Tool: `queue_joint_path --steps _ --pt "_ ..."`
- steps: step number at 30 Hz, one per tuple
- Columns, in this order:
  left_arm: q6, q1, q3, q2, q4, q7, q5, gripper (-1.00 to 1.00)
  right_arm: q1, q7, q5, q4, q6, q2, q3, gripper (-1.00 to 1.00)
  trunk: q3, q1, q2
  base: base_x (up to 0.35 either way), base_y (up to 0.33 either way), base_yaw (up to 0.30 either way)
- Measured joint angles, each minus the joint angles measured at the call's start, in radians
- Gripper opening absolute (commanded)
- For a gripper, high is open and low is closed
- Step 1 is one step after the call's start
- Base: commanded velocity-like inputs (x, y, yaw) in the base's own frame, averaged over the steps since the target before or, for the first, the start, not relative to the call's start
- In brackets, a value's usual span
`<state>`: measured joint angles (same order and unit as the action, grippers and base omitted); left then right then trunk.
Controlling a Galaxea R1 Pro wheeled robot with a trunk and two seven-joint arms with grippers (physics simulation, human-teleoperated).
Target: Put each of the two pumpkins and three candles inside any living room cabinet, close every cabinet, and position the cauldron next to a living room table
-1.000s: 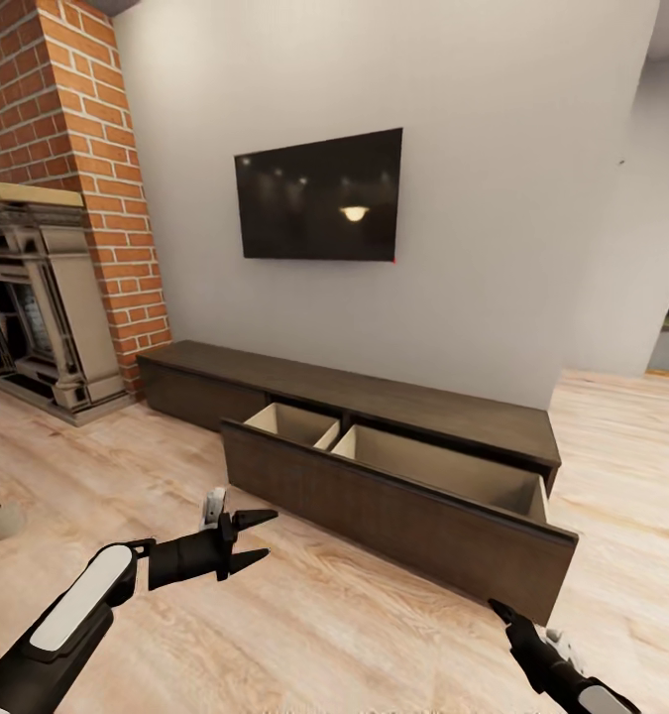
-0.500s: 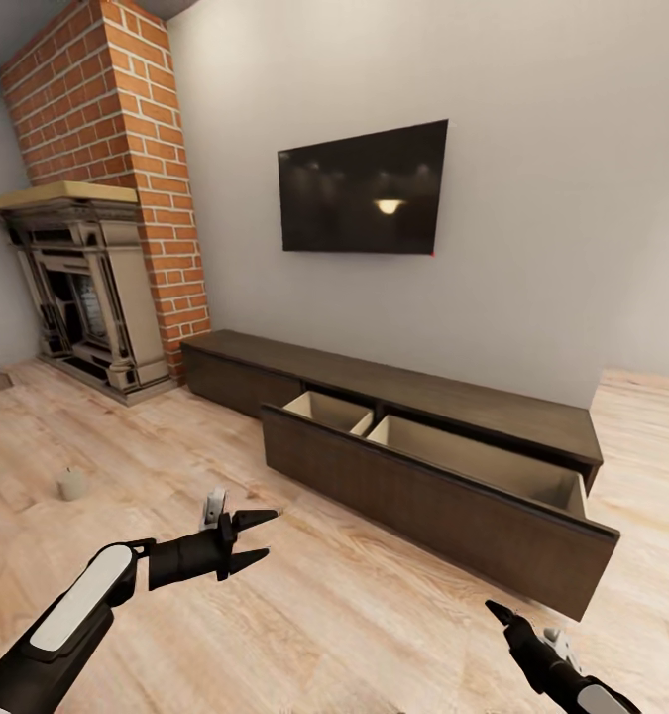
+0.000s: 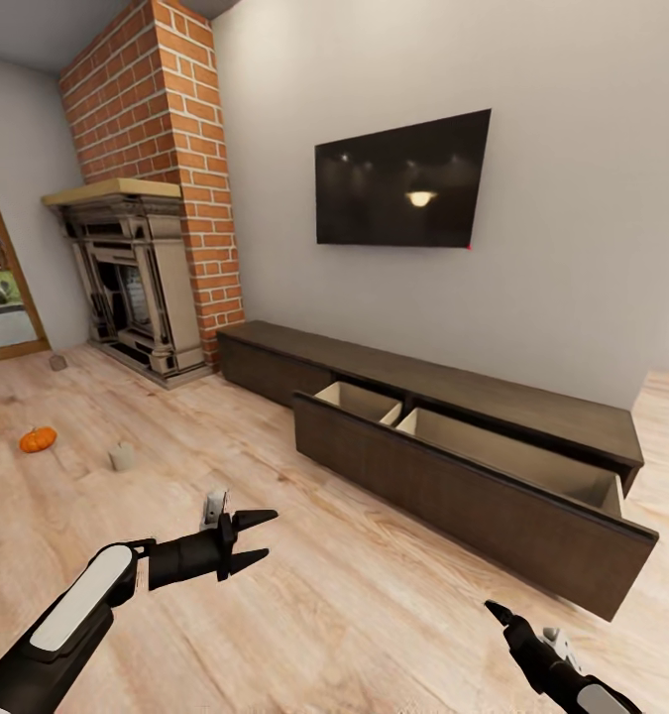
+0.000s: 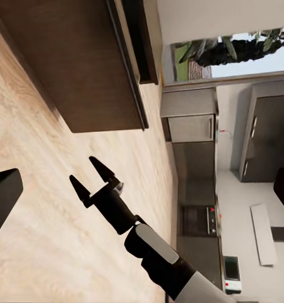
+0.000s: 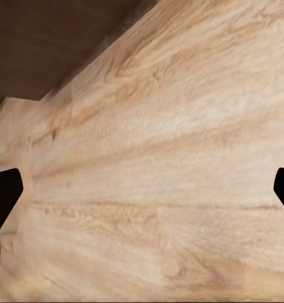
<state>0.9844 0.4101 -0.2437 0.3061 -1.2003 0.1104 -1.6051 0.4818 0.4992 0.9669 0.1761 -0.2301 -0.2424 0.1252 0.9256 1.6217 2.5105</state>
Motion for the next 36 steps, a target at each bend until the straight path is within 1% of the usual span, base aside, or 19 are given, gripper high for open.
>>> queue_joint_path --steps 13,16,18,23,25,36 --pt "0.0 0.0 0.0 0.0 0.0 -0.001 0.0 1.0 0.0 0.0 0.0 0.0 0.002 0.0 0.0 1.0 0.016 0.0 0.0 -0.147 -0.037 0.178" --pt "0.0 0.0 0.0 0.0 0.0 -0.001 0.0 1.0 0.0 -0.001 -0.001 -0.001 0.003 0.0 -0.001 1.0 0.02 0.0 0.0 -0.027 -0.131 0.176" --pt "0.0 0.0 0.0 0.0 0.0 -0.001 0.0 1.0 0.0 -0.001 -0.002 -0.003 0.02 0.0 -0.003 1.0 0.023 0.0 0.0 -0.007 -0.149 0.175" --pt "0.0 0.0 0.0 0.0 0.0 -0.001 0.0 1.0 0.0 -0.002 -0.001 -0.006 0.04 0.0 -0.027 1.0 0.029 0.0 0.0 -0.002 -0.123 0.175" --pt "0.0 0.0 0.0 0.0 0.0 -0.001 0.0 1.0 0.0 -0.002 -0.001 -0.006 0.041 0.0 -0.031 1.0 0.032 0.0 0.0 0.0 -0.107 0.175" --pt "0.0 0.0 0.0 0.0 0.0 -0.002 0.0 1.0 0.0 -0.002 -0.001 -0.006 0.042 0.0 -0.034 1.0 0.046 0.0 0.0 0.0 -0.103 0.175"
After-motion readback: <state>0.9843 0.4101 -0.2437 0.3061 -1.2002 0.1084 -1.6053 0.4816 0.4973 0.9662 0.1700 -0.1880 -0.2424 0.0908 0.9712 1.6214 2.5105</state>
